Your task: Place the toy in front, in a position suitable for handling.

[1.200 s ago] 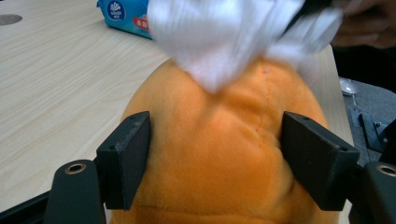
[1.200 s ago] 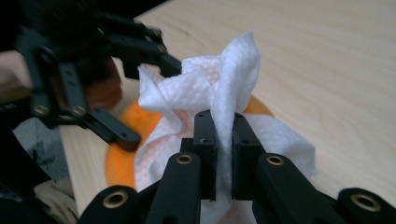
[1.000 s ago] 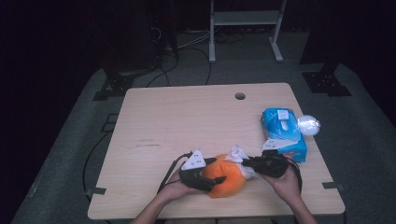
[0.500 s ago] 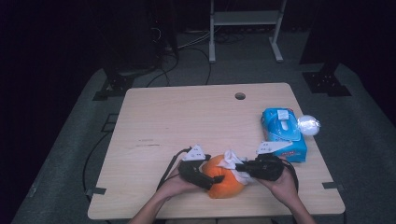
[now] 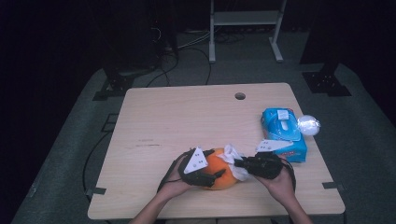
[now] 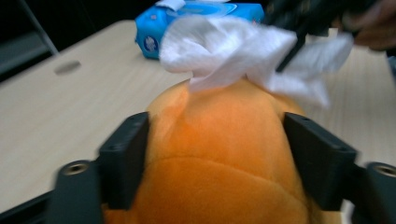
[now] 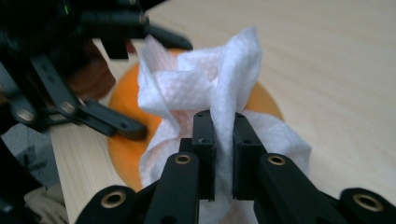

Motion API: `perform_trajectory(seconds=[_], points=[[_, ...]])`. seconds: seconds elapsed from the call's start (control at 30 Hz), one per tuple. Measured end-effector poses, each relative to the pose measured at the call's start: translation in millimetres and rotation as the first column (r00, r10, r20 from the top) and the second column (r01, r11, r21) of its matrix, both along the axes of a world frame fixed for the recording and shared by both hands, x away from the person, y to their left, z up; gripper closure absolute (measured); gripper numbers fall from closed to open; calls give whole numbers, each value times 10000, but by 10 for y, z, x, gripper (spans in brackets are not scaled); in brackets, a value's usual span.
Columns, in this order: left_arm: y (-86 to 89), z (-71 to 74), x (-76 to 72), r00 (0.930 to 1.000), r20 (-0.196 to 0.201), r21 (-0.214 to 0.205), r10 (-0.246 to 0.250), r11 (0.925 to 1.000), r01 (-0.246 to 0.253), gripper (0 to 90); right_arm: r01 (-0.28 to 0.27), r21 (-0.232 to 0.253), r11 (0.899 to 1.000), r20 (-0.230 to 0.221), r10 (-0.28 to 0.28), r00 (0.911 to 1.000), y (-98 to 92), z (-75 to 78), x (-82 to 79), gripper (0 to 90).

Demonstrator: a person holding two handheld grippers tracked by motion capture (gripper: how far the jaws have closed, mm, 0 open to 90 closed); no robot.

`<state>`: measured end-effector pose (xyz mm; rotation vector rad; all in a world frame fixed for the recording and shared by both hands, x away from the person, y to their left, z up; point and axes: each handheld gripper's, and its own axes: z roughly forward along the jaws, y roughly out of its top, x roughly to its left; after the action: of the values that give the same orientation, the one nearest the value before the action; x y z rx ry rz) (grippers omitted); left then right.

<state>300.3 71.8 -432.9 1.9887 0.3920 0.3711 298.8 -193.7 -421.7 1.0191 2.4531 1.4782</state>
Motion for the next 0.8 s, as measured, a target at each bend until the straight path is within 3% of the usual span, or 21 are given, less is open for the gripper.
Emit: perform_trajectory(seconds=[0.07,0.1,0.2,0.3,0.33,0.4,0.47,0.63,0.7,0.8], points=[[21,-7,42,9977,-673,-99,62,9999,-68,124,-434,-119,9990,-497,427,9978,32,-42,15,833],[21,-34,51,9960,-881,-52,111,9999,-116,109,-502,-180,9986,-462,494,9977,43,-33,3,835],[2,-90,11,9975,-681,155,205,9997,-195,153,-471,-290,9985,-68,469,9989,70,26,-47,843],[-34,-83,-46,9990,-458,342,21,9994,-5,200,-403,195,9990,473,393,9981,114,107,-104,840],[-39,-78,-59,9992,-390,422,40,9991,-23,209,-392,50,9992,582,388,9976,144,110,-107,839],[-33,-78,-78,9996,-282,550,36,9985,-20,231,-353,-415,9985,615,379,9974,179,77,-98,840],[-13,-85,-75,9996,-272,565,-10,9984,26,238,-237,-454,9987,356,254,9990,142,27,-61,843],[11,-96,-53,9990,-445,352,26,9994,-11,227,815,-1203,9894,294,-785,9965,-22,-38,4,846],[2,-92,-56,9992,-400,390,38,9992,-23,211,870,-927,9919,279,-848,9960,-26,-22,-13,847],[-11,-85,-53,9992,-388,428,-1,9991,17,200,372,-113,9992,659,-364,9972,69,89,-73,843]])
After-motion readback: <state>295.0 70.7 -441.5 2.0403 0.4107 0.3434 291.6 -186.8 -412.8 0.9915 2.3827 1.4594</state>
